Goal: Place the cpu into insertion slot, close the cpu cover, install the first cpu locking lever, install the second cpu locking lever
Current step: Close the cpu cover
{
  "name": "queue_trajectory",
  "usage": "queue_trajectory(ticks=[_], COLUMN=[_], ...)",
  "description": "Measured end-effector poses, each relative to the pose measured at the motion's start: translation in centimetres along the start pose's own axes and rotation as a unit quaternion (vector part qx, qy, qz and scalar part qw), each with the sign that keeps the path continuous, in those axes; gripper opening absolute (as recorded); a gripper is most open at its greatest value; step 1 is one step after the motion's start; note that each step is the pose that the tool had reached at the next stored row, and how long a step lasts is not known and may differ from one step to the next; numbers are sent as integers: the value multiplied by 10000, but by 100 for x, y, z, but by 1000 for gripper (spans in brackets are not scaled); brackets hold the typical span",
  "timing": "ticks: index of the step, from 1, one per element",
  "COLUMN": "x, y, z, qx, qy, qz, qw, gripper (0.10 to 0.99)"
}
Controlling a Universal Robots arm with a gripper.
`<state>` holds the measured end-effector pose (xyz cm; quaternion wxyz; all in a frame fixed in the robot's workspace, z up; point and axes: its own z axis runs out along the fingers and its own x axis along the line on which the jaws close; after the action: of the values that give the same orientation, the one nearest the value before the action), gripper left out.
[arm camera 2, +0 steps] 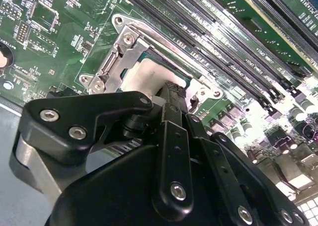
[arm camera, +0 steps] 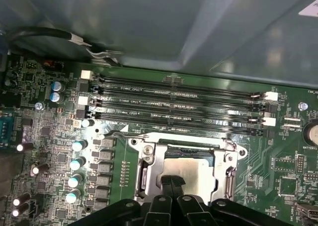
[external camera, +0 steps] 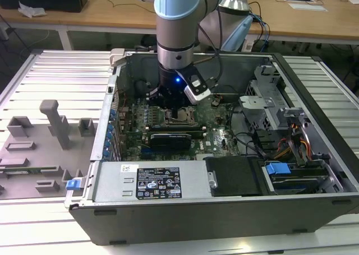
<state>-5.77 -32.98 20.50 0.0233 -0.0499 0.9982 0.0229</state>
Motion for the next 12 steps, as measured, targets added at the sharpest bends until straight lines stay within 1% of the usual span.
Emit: queue_trajectory(ticks=[3, 6, 7, 9, 12], x=[-20, -22, -24, -25, -26], y=[3, 7, 11, 15, 16], z=[3, -1, -11, -63, -72], qx=[-2, -1, -5, -1, 5], qy=[-2, -2, -5, -1, -1], qz=[0, -1, -1, -1, -17], qw=[10000, 10000, 10000, 10000, 10000], gripper=[106, 106, 106, 106, 106])
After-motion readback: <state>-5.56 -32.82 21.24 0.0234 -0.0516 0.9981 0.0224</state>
